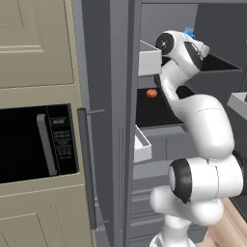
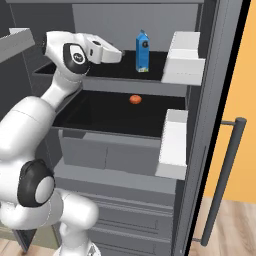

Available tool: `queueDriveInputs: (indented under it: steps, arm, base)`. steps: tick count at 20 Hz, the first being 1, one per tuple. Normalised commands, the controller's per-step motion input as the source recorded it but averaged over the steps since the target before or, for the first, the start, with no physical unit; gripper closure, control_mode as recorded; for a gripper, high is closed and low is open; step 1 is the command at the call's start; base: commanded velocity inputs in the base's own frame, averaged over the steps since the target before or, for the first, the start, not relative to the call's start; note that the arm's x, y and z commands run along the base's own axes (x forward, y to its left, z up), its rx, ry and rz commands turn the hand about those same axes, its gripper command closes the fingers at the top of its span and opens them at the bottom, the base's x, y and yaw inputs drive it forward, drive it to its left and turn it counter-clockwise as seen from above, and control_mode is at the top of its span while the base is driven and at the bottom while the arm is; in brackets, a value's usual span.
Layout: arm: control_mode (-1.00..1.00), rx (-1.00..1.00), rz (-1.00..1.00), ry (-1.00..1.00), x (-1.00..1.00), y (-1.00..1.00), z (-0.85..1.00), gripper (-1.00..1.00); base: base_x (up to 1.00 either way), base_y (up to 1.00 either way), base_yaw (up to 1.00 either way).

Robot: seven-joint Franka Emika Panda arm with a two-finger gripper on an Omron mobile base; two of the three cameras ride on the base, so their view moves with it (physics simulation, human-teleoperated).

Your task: Take out the milk from the fridge and place it on the tray on the counter. Then take the sugar cube near the tray and place it in the tray.

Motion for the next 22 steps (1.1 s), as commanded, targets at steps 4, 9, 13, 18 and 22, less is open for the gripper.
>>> queueDriveInputs:
  steps: [4,9,13,18,22]
  arm:
    - [-1.0,0.01,0.0,0.0,0.17,-0.14,0.0,-1.0]
    - [-1.0,0.0,0.0,0.0,0.34,-0.08,0.0,-1.0]
    - [-1.0,0.0,0.0,0.0,0.34,0.0,0.0,-1.0]
    - [-1.0,-0.01,0.0,0.0,0.19,0.0,0.0,-1.0]
    - [-1.0,-0.06,0.0,0.0,0.63,0.0,-0.01,-1.0]
  base:
    - [0.0,0.0,0.0]
    - [0.0,0.0,0.0]
    - [0.0,0.0,0.0]
    - [0.0,0.0,0.0]
    - [0.0,0.0,0.0]
